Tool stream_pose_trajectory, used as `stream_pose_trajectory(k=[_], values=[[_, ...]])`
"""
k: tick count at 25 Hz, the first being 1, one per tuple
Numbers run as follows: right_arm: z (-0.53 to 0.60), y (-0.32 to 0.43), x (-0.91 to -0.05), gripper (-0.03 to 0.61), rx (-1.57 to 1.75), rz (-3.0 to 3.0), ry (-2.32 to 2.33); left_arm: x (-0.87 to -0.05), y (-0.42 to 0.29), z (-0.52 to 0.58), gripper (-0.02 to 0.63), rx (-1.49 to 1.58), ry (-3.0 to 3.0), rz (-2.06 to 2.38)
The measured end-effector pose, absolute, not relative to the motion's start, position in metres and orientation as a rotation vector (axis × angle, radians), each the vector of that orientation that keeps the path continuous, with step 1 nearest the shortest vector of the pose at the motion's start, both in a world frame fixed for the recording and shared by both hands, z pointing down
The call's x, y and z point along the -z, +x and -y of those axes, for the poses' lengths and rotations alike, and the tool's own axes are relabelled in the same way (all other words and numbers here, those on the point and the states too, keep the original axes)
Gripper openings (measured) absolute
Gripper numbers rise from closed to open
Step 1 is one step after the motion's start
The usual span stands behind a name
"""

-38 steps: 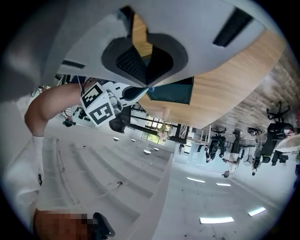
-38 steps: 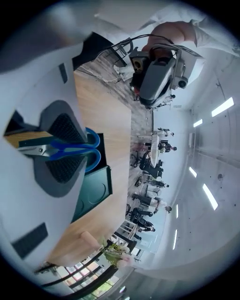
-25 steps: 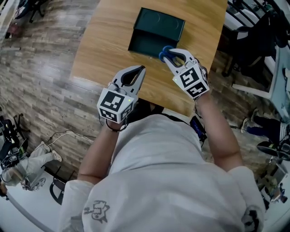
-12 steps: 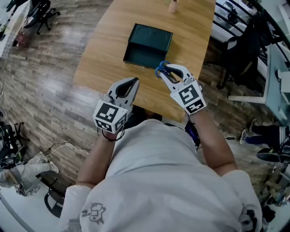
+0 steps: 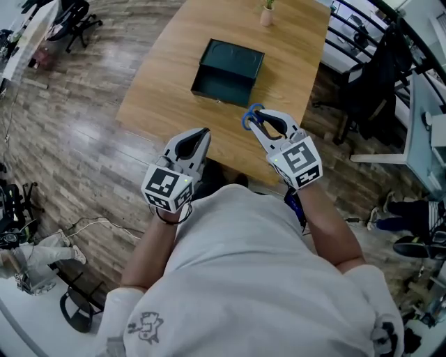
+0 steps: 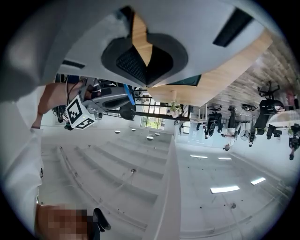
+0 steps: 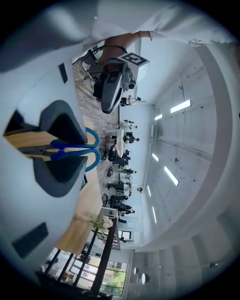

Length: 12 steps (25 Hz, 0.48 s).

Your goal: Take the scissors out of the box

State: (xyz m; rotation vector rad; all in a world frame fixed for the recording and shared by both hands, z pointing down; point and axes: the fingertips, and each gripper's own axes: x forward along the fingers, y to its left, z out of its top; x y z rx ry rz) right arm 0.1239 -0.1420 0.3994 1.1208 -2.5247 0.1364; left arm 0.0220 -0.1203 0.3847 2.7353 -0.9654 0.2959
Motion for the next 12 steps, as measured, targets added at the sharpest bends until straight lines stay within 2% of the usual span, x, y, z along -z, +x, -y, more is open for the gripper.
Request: stream_pose_trajectory(k=[12], values=[[0.110, 0.115, -0.379, 0.091, -0.109, 2.552, 1.168, -0.374, -0.008, 0.094, 0.006, -0.308, 2.723, 0.994]])
